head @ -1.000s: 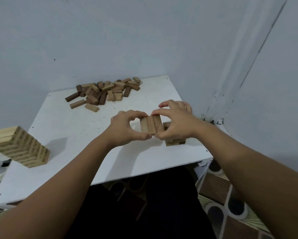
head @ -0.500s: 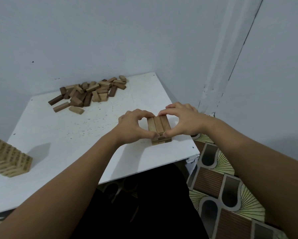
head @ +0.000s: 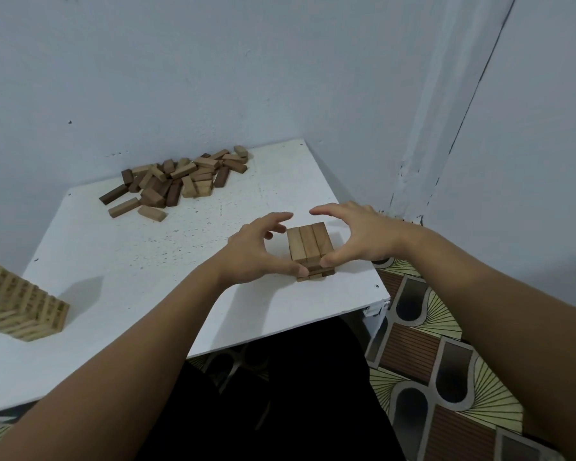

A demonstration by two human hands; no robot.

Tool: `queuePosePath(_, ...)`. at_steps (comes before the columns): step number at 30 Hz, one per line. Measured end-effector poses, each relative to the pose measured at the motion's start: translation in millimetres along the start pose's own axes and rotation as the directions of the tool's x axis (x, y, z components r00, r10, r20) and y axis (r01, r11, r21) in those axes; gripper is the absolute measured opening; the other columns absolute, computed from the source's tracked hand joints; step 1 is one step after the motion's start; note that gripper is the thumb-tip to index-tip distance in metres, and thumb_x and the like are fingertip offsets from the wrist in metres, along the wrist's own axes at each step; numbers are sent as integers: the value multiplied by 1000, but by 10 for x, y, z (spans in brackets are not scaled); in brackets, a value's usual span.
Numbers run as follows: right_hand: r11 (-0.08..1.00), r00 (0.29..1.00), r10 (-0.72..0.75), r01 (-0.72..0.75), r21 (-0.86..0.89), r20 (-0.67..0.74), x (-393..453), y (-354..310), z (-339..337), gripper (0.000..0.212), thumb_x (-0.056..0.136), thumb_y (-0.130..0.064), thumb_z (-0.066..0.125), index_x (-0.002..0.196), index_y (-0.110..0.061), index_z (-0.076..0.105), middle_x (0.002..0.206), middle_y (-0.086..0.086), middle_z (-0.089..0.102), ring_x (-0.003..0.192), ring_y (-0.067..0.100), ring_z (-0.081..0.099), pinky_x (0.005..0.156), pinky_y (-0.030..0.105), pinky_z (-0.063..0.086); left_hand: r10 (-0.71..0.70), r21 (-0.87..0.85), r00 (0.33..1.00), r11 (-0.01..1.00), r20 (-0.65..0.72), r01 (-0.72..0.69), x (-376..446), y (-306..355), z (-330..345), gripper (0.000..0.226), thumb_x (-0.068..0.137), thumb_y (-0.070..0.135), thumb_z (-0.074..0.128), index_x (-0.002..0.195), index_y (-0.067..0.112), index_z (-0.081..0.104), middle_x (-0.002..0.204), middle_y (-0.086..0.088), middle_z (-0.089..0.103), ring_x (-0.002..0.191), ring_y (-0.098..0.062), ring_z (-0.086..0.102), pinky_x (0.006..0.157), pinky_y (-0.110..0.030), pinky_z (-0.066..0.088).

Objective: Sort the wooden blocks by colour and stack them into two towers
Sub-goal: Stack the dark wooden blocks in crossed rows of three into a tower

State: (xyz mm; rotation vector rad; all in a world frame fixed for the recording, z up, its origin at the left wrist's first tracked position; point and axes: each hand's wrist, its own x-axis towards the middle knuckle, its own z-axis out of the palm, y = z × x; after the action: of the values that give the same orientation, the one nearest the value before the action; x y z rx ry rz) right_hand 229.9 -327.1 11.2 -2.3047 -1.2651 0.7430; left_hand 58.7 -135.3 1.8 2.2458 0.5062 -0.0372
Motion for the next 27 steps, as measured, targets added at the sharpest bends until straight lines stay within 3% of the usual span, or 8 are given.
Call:
queuePosePath(8, 998, 999, -7, 5, 62, 34, 33, 69, -16, 85, 66, -60, 86, 138, -62, 40, 150, -11, 36, 140, 19, 30, 112, 52, 35, -16, -97, 1000, 995, -9, 15, 12, -84, -3, 68, 64, 43, 98, 124, 43, 66, 130, 19, 60, 123, -2, 48, 102, -37, 44)
queuePosePath(17, 996, 998, -18, 13, 85, 58, 95, 107, 7, 77, 65, -61, 85, 130, -65, 44, 143, -12, 40, 136, 19, 34, 112, 55, 37, 4, -160, 1000, 987, -13, -6, 49, -124, 59, 60, 67, 36, 97, 119, 37, 68, 124, 19, 64, 120, -3, 50, 91, -28, 42)
queuePosePath(27, 989, 997, -43, 33, 142, 68, 116, 112, 49, 75, 64, -55, 82, 130, -59, 46, 145, -13, 41, 136, 16, 35, 110, 49, 37, 33, -109, 999, 993, -28, -35, 74, -163, 74, 57, 68, 42, 95, 118, 39, 66, 125, 17, 62, 122, -7, 51, 102, -38, 44)
